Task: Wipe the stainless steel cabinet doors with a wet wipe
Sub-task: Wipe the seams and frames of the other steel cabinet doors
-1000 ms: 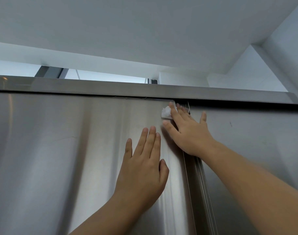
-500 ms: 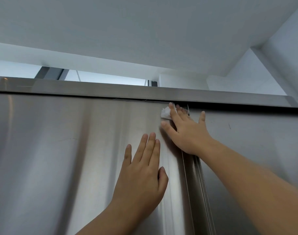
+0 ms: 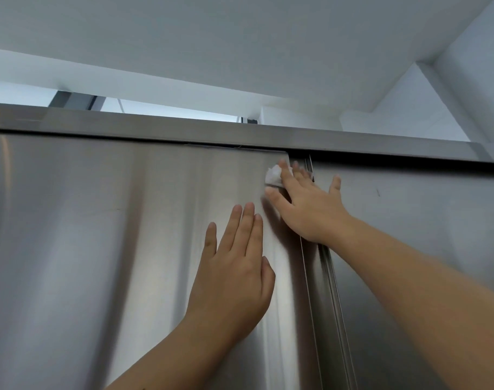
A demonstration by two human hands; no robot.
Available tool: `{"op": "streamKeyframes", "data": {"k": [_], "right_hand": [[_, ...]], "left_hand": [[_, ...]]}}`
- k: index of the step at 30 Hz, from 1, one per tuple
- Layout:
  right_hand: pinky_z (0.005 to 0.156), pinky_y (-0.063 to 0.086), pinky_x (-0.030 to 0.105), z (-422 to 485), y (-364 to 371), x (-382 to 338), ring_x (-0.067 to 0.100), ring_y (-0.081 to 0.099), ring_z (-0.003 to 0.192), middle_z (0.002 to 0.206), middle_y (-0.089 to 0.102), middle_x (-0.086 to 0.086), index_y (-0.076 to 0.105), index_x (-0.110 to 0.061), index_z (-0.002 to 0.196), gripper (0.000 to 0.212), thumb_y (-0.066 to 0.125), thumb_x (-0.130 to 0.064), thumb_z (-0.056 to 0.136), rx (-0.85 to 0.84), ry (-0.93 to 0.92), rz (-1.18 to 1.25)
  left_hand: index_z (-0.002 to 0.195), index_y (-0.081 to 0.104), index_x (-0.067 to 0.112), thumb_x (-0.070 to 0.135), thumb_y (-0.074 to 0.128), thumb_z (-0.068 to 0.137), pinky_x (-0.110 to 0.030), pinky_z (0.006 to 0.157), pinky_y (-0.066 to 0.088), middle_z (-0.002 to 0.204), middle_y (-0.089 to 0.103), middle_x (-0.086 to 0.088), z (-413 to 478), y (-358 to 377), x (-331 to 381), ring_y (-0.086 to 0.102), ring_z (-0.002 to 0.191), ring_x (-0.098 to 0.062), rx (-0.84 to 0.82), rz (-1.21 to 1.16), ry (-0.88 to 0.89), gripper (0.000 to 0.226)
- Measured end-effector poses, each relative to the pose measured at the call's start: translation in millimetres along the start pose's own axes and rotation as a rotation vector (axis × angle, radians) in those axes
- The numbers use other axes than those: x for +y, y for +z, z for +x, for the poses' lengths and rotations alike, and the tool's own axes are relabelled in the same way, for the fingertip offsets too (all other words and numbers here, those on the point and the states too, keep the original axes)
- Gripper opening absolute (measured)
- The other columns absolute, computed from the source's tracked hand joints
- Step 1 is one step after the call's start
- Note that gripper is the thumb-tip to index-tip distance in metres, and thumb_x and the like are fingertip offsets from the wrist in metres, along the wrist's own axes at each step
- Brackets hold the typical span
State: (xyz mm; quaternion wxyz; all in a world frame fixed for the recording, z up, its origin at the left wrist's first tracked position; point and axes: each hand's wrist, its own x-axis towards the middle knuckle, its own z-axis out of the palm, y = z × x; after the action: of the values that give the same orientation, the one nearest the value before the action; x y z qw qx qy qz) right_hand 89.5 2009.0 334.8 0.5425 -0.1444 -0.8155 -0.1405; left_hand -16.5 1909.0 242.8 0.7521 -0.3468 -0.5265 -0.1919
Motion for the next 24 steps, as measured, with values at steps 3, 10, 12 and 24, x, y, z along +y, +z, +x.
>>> {"op": "streamKeyframes", "data": {"k": [3, 10, 12, 24], "right_hand": [[0.108, -0.019, 0.052, -19, 9, 1, 0.012, -0.01, 0.145, 0.158, -0.014, -0.001, -0.018, -0.03, 0.147, 0.066, 0.012, -0.058, 0.096, 0.013, -0.021, -0.015], [0.099, -0.028, 0.042, -107, 37, -1, 0.005, -0.025, 0.139, 0.153, -0.029, -0.009, -0.041, -0.04, 0.129, 0.072, -0.016, -0.069, 0.067, -0.049, -0.072, -0.011], [0.101, -0.026, 0.043, -110, 37, -5, 0.006, -0.023, 0.139, 0.154, -0.027, -0.007, -0.037, -0.038, 0.134, 0.075, -0.014, -0.071, 0.071, -0.062, -0.054, -0.01], [0.095, -0.032, 0.038, -130, 47, -7, 0.007, -0.023, 0.141, 0.153, -0.029, -0.008, -0.035, -0.036, 0.137, 0.069, -0.004, -0.066, 0.083, -0.039, -0.052, 0.047]], "left_hand": [[0.129, 0.055, -0.002, 0.023, 0.033, 0.083, -0.062, 0.097, 0.031, 0.139, 0.048, -0.017, -5, -3, 0, 0.045, 0.13, -0.031, 0.001, -0.027, -0.013, 0.057], [0.132, 0.05, -0.002, 0.022, 0.034, 0.085, -0.05, 0.107, 0.022, 0.143, 0.043, -0.017, -39, -16, 8, 0.036, 0.135, -0.03, -0.059, -0.118, 0.059, 0.056], [0.135, 0.047, -0.001, 0.022, 0.034, 0.085, -0.049, 0.106, 0.021, 0.144, 0.042, -0.017, -48, -18, 11, 0.034, 0.136, -0.029, -0.083, -0.136, 0.08, 0.056], [0.139, 0.04, -0.001, 0.022, 0.033, 0.086, -0.05, 0.107, 0.019, 0.148, 0.036, -0.017, -78, -27, 13, 0.031, 0.138, -0.031, -0.105, -0.126, -0.008, 0.059]]}}
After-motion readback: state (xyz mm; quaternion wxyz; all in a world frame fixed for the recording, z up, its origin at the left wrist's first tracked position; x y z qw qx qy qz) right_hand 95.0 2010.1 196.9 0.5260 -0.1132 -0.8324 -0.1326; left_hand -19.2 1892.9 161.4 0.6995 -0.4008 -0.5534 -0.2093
